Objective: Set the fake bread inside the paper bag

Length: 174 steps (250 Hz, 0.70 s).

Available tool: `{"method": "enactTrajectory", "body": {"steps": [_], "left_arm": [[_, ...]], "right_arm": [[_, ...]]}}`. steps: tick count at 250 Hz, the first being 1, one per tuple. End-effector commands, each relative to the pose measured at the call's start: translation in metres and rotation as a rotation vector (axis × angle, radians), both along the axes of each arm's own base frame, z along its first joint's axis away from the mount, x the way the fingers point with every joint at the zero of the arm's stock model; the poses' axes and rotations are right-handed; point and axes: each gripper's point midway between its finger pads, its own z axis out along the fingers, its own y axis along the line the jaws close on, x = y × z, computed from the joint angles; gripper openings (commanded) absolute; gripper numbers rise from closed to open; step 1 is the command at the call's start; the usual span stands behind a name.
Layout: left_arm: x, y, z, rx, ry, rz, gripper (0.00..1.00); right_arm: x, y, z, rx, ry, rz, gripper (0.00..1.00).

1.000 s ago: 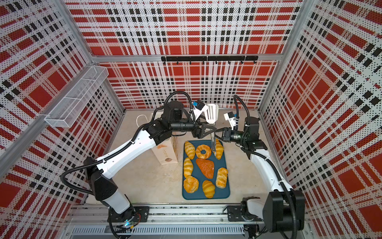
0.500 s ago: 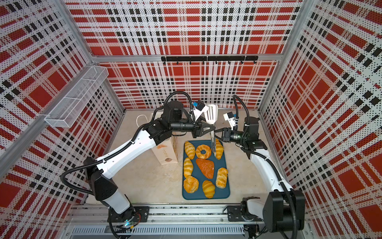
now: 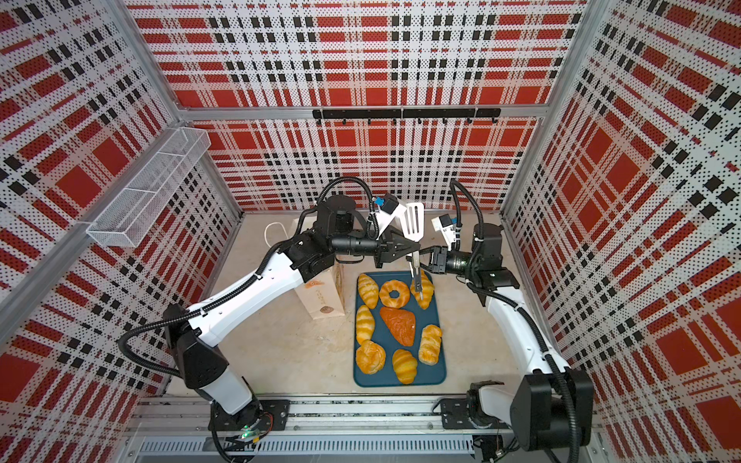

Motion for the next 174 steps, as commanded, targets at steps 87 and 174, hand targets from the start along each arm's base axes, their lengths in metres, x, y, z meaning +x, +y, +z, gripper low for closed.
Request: {"method": "enactTrajectory", "body": {"steps": [87, 174], "left_arm": [[-0.009, 0.002, 0.030, -0.116, -0.027, -0.039, 0.07], [-0.013, 0.008, 0.037, -0.157, -0.026, -0.044, 0.07]], "right_arm": [[0.002, -0.046, 0.018, -0.105, -0.281, -0.240, 0.91], [-0.031, -0.050, 0.032, -0.056, -0.438, -0.241, 1.00]]}}
